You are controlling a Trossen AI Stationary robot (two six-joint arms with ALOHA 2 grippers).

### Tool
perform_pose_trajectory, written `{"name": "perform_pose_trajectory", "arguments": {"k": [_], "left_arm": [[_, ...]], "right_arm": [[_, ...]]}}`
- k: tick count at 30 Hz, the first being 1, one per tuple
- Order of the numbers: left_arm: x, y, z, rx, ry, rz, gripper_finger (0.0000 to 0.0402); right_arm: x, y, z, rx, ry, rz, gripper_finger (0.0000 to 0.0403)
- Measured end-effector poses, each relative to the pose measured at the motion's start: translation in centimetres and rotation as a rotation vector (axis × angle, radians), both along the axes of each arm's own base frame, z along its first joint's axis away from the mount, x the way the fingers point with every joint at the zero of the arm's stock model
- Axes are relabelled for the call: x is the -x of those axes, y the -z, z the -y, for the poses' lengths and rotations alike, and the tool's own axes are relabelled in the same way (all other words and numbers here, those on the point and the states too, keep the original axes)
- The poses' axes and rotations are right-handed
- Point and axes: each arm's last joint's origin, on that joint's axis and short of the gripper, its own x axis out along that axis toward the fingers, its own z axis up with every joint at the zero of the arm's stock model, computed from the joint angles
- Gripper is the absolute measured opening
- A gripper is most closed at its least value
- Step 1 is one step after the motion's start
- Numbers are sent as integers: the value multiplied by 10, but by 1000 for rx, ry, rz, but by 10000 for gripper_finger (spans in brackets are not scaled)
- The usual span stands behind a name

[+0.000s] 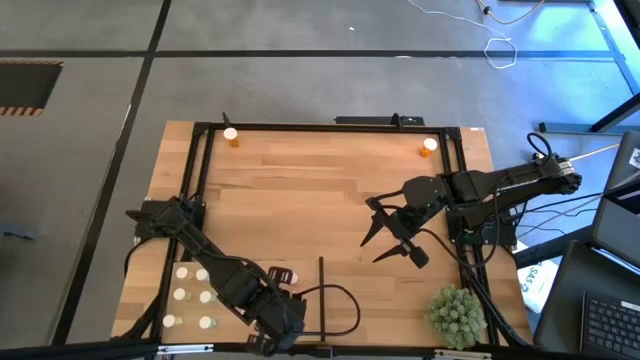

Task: Pick and place medicine bottles onto shelf by color
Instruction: Adjust the pink pill bottle on the shelf

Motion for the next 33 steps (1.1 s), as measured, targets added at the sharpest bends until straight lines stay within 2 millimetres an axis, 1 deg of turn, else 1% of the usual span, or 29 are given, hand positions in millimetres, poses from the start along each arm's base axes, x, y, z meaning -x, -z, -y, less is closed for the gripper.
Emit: {"name": "perform_pose_trajectory", "arguments": {"k": [11,19,24,33], "left_arm": [[0,-8,-10,-36,17,37,124],[-9,-10,-26,-76,74,58,124],[-15,-10,-34,-51,99,46,124],[-18,-10,-33,-47,120,62,124]], "right_arm": [[0,0,0,0,0,1,213],[0,0,0,0,0,1,213],[0,0,0,0,0,1,213],[0,0,0,0,0,1,213]]}}
